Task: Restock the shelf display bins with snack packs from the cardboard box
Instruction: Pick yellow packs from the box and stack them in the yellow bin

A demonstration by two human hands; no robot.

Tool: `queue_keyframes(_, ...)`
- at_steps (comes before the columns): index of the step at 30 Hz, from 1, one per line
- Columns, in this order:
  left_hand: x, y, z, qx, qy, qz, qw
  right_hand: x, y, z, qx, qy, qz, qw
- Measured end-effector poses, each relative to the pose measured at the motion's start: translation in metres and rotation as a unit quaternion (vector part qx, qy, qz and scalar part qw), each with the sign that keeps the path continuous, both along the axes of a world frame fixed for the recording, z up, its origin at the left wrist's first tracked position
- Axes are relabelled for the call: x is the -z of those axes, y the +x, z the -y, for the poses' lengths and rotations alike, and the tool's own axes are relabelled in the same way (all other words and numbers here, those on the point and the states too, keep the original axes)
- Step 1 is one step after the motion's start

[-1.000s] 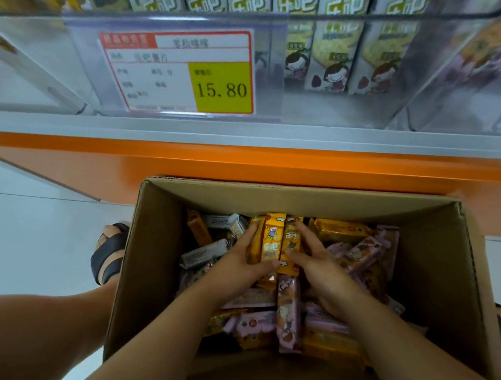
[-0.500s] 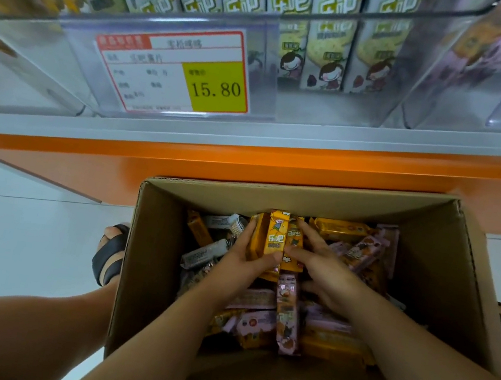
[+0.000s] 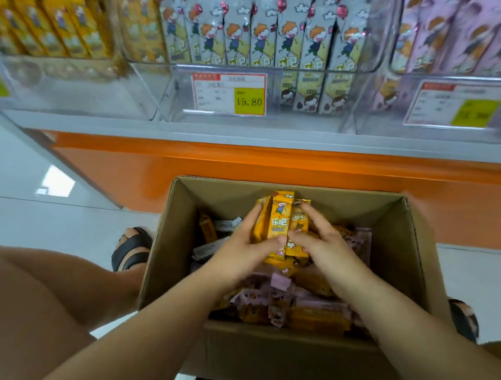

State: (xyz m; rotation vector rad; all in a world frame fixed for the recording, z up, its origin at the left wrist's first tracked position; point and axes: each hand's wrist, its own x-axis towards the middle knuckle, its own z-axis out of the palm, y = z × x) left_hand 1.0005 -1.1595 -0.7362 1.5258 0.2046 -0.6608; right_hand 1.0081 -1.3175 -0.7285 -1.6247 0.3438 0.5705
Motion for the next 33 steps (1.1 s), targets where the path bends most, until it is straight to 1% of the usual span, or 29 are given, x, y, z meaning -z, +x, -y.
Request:
queue_keyframes(4, -0.036, -0.019, 0.001, -0.009, -0.011, 0.053, 0.998, -0.045, -0.020, 0.001, -0.011, 0.003, 0.043, 0.999)
queue_keyframes(11, -0.125, -0.047, -0.005, -0.007, -0.028, 0.199, 0.980, -0.132, -0.054, -0.001, -0.005, 0.010, 0.166, 0.986)
queue_keyframes(16, -0.180, -0.067, -0.024, -0.048, -0.025, 0.314, 0.948, -0.190, -0.069, -0.015, -0.028, -0.005, 0.291, 0.956)
queue_keyframes(20, -0.214, -0.064, -0.043, -0.080, -0.014, 0.392, 0.917, -0.224, -0.058, -0.041, -0.058, -0.014, 0.372, 0.926)
queue_keyframes(23, -0.228, -0.049, -0.063, -0.104, -0.009, 0.416, 0.903, -0.241, -0.038, -0.065, -0.071, -0.018, 0.408, 0.910)
queue_keyframes(25, -0.232, -0.033, -0.080, -0.123, -0.015, 0.423, 0.898, -0.248, -0.020, -0.083, -0.089, 0.000, 0.417, 0.905)
queue_keyframes(28, -0.233, -0.002, -0.112, -0.159, -0.034, 0.409, 0.898, -0.254, 0.017, -0.119, -0.114, 0.023, 0.408, 0.905)
queue_keyframes(30, -0.230, 0.025, -0.138, -0.190, -0.044, 0.402, 0.895, -0.255, 0.049, -0.149, -0.134, 0.017, 0.413, 0.901)
queue_keyframes(33, -0.224, 0.063, -0.171, -0.206, -0.058, 0.380, 0.900, -0.251, 0.092, -0.183, -0.160, 0.013, 0.411, 0.897)
